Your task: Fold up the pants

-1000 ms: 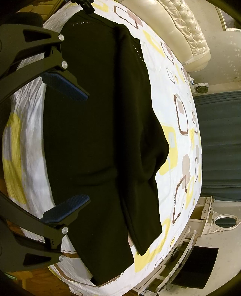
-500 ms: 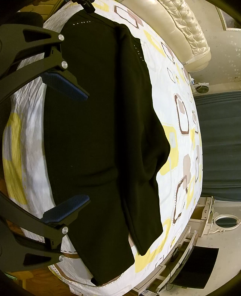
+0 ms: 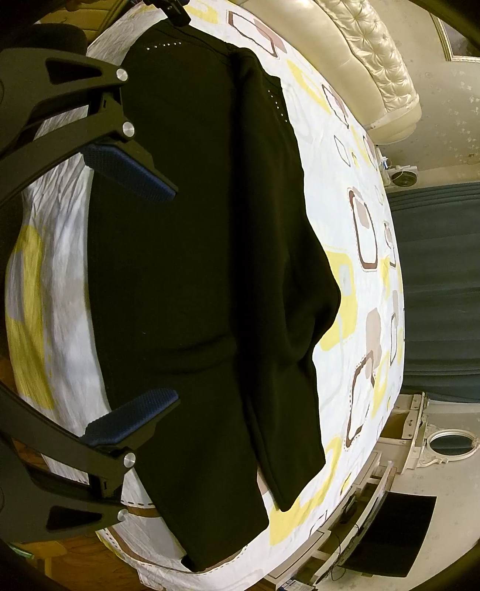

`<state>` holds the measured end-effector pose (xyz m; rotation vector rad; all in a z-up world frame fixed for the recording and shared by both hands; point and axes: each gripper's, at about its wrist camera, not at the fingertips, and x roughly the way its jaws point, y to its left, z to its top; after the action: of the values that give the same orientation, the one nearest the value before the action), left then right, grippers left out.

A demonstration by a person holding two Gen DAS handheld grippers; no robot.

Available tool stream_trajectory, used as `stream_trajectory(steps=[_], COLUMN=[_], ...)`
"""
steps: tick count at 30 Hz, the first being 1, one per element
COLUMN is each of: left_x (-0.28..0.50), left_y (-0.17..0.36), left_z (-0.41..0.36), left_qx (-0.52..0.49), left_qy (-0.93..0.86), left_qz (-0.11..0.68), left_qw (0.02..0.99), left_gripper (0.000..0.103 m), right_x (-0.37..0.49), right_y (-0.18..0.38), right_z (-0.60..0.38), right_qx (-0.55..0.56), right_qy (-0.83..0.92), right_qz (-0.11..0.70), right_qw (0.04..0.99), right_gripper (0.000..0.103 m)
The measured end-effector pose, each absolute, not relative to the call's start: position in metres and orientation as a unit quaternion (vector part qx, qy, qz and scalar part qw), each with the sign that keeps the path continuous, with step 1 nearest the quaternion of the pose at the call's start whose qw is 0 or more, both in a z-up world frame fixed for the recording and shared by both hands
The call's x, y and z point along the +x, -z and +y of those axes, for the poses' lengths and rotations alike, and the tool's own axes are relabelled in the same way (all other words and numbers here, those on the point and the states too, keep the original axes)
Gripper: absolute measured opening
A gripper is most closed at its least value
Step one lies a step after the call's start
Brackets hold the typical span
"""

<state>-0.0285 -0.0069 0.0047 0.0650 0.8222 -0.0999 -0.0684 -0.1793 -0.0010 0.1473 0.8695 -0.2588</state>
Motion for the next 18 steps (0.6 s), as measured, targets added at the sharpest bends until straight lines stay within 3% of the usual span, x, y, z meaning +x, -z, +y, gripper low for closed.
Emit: stream_trajectory(steps=[18], left_x=[-0.0284], left_y=[-0.0047], left_z=[-0.0068], left_qx=[0.032], left_qy=[0.049], left_qz=[0.4], left_qw=[0.915], left_gripper=[0.098], right_x=[-0.0684], right_y=[0.0025], right_z=[-0.178], right_qx=[0.071], right_qy=[0.124], right_qz=[0.421], right_qw=[0.896], right_gripper=[0.101])
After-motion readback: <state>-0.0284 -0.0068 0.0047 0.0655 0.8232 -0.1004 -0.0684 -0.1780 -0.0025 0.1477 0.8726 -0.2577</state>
